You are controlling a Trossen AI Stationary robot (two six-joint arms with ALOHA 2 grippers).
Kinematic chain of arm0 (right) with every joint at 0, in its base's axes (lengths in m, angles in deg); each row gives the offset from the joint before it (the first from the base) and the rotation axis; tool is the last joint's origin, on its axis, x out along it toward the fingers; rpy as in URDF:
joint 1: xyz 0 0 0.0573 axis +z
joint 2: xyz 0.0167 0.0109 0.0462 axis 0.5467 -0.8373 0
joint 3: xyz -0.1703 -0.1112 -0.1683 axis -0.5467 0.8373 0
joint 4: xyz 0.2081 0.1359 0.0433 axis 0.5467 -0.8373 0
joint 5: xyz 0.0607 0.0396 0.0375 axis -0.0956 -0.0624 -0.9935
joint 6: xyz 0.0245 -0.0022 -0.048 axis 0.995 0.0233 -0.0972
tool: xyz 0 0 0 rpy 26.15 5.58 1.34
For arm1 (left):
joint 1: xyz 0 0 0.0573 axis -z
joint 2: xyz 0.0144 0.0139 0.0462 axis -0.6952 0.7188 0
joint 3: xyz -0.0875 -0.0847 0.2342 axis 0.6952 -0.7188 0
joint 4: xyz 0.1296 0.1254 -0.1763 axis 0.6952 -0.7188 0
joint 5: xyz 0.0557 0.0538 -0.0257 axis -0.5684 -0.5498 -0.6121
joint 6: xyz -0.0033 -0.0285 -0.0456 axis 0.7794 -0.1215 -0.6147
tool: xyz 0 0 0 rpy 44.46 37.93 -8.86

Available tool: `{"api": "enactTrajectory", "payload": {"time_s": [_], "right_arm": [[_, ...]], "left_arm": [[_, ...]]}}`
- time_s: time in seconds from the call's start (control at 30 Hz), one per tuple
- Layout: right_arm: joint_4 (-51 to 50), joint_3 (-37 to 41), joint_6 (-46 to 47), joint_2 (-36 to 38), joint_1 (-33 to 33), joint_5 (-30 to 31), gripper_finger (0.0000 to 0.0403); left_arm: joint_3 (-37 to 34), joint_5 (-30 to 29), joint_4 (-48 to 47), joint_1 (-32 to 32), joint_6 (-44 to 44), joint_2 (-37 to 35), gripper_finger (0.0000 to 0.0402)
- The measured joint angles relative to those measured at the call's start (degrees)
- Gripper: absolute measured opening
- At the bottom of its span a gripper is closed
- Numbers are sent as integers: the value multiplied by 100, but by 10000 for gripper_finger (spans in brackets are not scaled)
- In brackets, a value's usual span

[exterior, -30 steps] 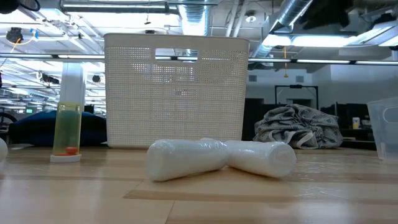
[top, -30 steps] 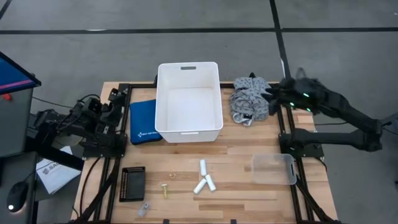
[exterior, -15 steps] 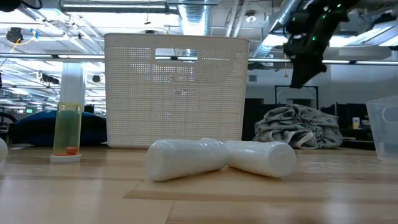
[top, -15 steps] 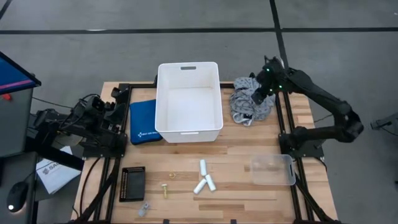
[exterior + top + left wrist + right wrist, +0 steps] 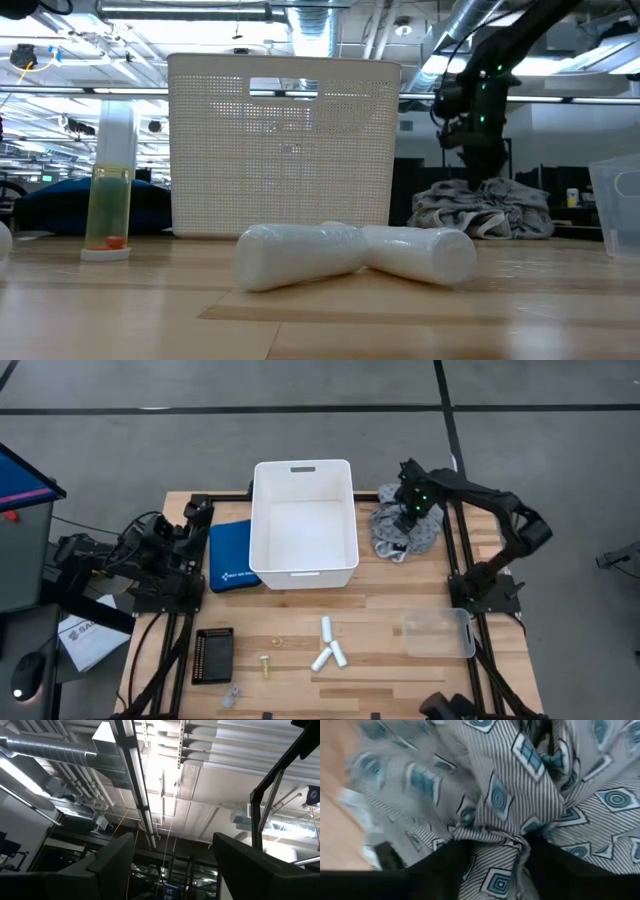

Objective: Pick & Place Medicine items
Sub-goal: Put the gray patient gown into the white bin

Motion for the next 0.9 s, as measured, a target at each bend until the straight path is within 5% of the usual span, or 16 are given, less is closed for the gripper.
{"api": "enactTrajectory", "payload": {"time_s": [0.2, 0.33, 0.57, 0.73, 0.9], "right_arm": [[-331, 2, -22, 439, 31, -157, 18], [-1155, -459, 471, 1307, 306, -392, 8], [-1657, -2361, 1720, 2766, 1024, -533, 4], [-541, -3466, 2596, 3065, 1372, -1032, 2], [555, -3896, 2959, 2410, 2000, -1578, 1]], "left_arm": [[0, 0, 100, 0, -2, -4, 254], [0, 0, 98, 0, -2, -2, 247], [-2, -72, 100, 0, 22, -2, 243], [-2, -85, 100, 0, 24, -2, 242], [-2, -127, 116, 0, 24, -2, 236]]}}
